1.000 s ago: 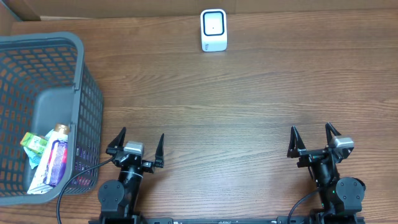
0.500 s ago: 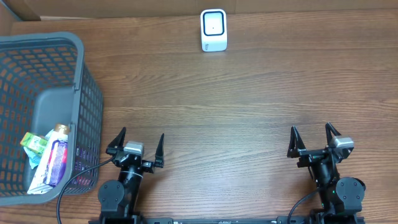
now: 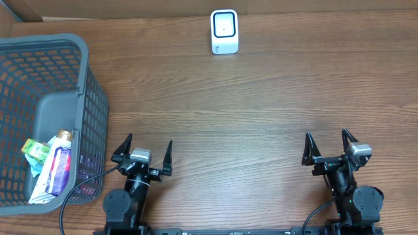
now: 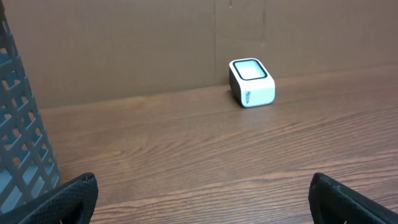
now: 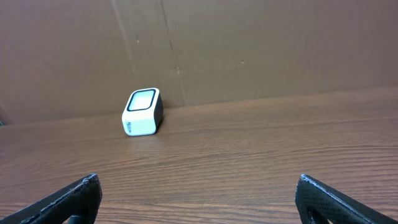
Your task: Scan the item barcode
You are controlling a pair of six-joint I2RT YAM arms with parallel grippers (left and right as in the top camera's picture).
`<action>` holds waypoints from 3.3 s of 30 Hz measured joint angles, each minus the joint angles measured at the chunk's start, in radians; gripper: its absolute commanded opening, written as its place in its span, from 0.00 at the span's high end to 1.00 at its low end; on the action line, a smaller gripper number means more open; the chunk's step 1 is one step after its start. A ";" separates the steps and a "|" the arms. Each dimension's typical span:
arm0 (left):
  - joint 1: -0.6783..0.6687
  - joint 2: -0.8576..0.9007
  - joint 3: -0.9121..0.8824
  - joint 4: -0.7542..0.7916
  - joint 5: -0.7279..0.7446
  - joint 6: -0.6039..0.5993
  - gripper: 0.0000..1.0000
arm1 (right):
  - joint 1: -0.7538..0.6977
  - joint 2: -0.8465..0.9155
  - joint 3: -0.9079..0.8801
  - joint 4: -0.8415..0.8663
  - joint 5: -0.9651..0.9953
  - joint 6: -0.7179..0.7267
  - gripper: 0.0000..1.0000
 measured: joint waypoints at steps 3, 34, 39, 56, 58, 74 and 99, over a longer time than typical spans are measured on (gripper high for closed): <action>0.000 0.000 0.000 0.000 0.000 0.000 0.00 | 0.000 0.000 0.000 0.000 0.000 0.000 0.00; 0.000 0.000 0.000 0.000 0.000 0.000 0.00 | 0.000 0.000 0.000 0.001 0.000 0.000 0.00; 0.000 0.000 0.000 0.000 0.000 0.000 0.01 | 0.000 0.000 0.000 0.000 0.000 0.000 0.00; 0.000 0.000 0.000 0.000 0.000 0.000 0.00 | 0.000 0.000 0.000 0.000 0.000 0.000 0.00; 0.000 0.000 0.000 0.000 0.000 0.000 0.00 | 0.000 0.000 0.000 0.000 0.000 0.000 0.00; 0.000 0.033 0.192 -0.074 0.042 -0.031 0.00 | 0.000 0.009 0.130 -0.073 -0.076 0.000 0.00; 0.000 0.837 1.447 -0.979 -0.002 -0.048 0.00 | 0.000 0.521 0.945 -0.699 -0.102 0.000 0.00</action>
